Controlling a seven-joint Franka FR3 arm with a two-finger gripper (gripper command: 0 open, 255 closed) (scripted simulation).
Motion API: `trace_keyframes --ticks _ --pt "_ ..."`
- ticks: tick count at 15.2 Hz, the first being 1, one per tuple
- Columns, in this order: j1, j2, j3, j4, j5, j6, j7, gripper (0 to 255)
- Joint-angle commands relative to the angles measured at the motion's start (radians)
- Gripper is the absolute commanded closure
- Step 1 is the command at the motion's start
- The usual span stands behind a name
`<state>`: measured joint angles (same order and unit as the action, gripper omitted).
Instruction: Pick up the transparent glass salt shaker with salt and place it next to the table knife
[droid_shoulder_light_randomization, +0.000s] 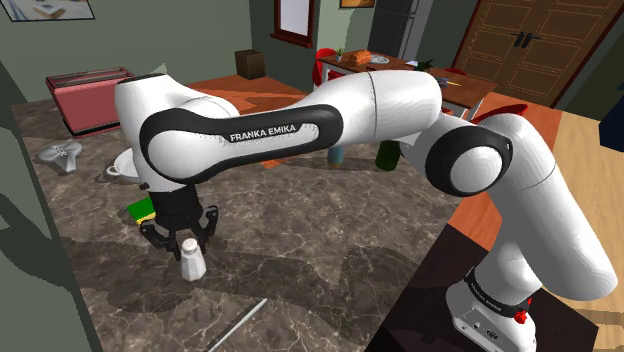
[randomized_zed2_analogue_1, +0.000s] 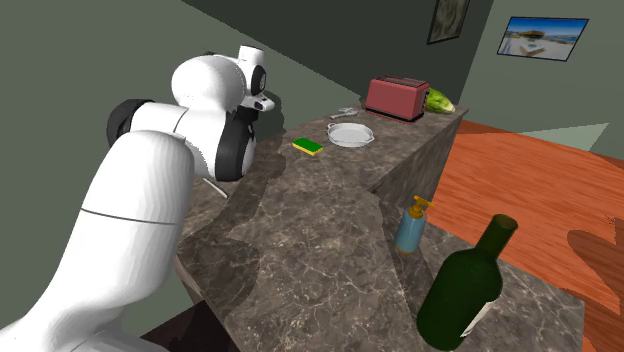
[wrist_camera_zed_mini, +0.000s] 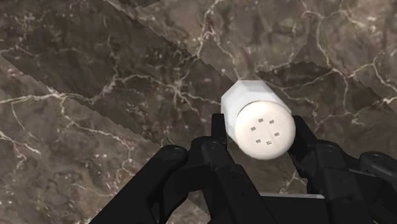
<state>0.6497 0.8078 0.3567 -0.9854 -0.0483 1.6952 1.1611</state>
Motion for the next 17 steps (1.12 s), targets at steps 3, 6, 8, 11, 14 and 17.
trace_keyframes --ticks 3,6,8,11,14,17 --pt "-0.007 -0.003 -0.001 -0.059 0.0 0.055 -0.004 255" --pt "-0.01 0.002 -0.002 -0.091 -0.001 0.091 -0.008 255" --pt "-0.012 0.007 -0.003 -0.108 -0.002 0.113 -0.01 255" --pt "-0.012 0.007 -0.003 -0.108 -0.002 0.113 -0.01 255" --pt "-0.012 0.007 -0.003 -0.108 -0.002 0.113 -0.01 255" --pt "-0.012 0.007 -0.003 -0.108 -0.002 0.113 -0.01 0"
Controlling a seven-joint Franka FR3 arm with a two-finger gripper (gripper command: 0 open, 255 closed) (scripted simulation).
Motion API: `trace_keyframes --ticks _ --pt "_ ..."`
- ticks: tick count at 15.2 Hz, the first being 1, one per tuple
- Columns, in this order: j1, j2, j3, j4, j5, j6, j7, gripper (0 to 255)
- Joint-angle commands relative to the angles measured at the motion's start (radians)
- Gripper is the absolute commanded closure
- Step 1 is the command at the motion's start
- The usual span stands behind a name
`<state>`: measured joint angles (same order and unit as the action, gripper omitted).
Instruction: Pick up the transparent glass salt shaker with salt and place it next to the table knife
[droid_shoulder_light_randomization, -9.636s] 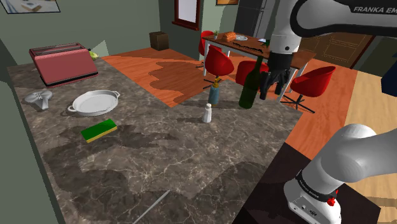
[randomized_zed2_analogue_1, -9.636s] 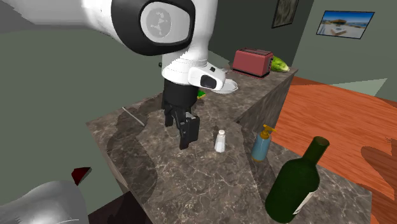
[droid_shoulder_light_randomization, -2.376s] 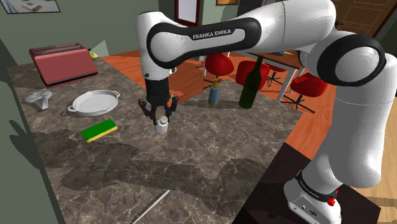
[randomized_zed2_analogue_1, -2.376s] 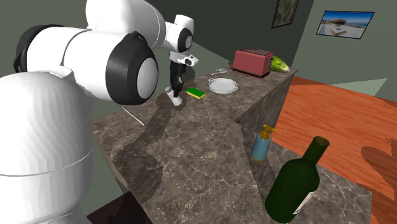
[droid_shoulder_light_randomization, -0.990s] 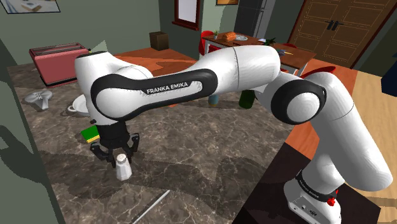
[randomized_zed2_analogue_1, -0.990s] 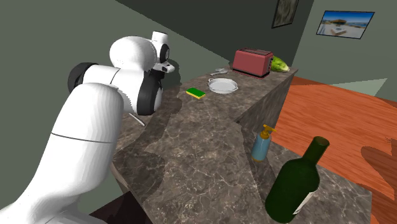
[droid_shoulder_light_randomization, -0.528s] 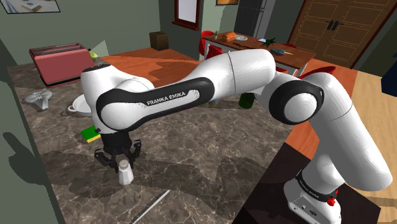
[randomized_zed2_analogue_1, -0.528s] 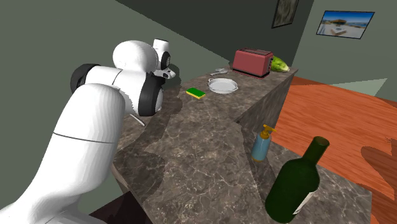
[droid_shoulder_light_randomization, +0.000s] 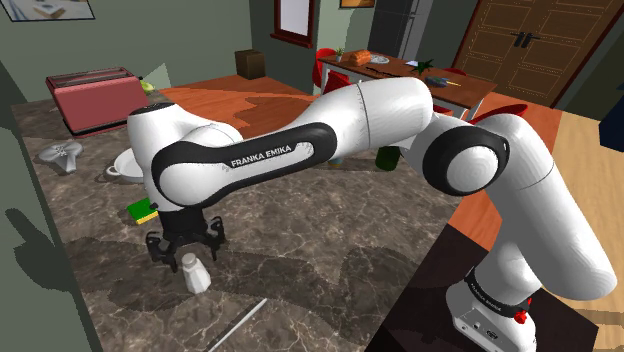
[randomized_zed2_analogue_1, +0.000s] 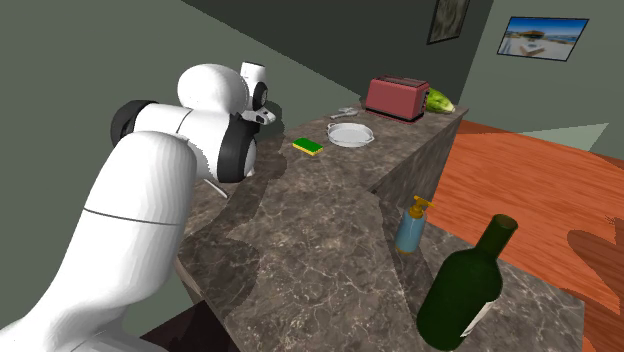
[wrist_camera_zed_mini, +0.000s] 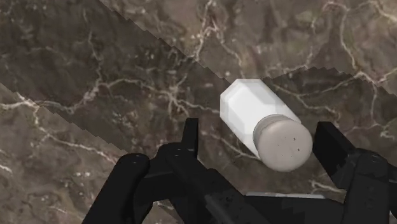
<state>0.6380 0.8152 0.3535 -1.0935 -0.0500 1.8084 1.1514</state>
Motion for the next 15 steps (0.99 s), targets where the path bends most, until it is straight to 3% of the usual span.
trace_keyframes --ticks 1,4,8,15 --pt "0.0 0.0 0.0 0.0 0.0 0.0 0.0 0" --pt "0.0 0.0 0.0 0.0 0.0 0.0 0.0 0" --pt "0.008 0.011 -0.001 0.148 -0.001 -0.136 -0.002 0" --pt "0.008 0.011 -0.001 0.148 -0.001 -0.136 -0.002 0"
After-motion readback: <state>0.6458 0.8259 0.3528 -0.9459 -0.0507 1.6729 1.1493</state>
